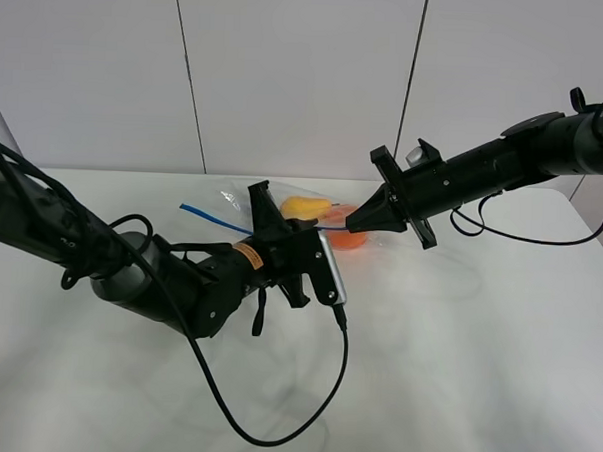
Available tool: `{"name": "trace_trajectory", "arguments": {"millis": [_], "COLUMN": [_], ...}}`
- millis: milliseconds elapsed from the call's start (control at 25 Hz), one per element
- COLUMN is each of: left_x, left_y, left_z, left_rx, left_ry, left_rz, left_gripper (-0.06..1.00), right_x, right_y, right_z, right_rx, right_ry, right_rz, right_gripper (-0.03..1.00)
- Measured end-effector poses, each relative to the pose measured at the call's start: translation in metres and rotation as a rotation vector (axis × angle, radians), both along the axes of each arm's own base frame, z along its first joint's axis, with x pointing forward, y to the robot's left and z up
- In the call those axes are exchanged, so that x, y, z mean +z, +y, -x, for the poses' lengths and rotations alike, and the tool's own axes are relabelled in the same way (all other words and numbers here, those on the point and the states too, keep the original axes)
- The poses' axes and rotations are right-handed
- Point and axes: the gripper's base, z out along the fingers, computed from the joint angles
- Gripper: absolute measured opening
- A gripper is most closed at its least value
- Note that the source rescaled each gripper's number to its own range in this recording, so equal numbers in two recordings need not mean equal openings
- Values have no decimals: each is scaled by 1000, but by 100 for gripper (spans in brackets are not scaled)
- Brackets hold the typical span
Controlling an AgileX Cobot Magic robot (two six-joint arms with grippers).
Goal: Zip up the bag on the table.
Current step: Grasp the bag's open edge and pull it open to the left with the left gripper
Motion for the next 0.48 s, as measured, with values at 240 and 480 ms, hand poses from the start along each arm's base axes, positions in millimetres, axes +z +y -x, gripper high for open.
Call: {"name": "trace_trajectory", "arguments": {"millis": [240, 480], "left_x": [-4, -2], "left_y": [35, 67], "left_z": [-10, -25], "left_rx": [87, 162], "left_ry": [-30, -88], "left_rz": [-6, -2], "left_gripper": [0, 0], "right_x": [0, 1], "right_y": [0, 1], "right_z": [0, 0], "right_rx": [-3, -6], "right_ry": [0, 1], "right_rz": [-4, -10], "right_gripper": [0, 0]}}
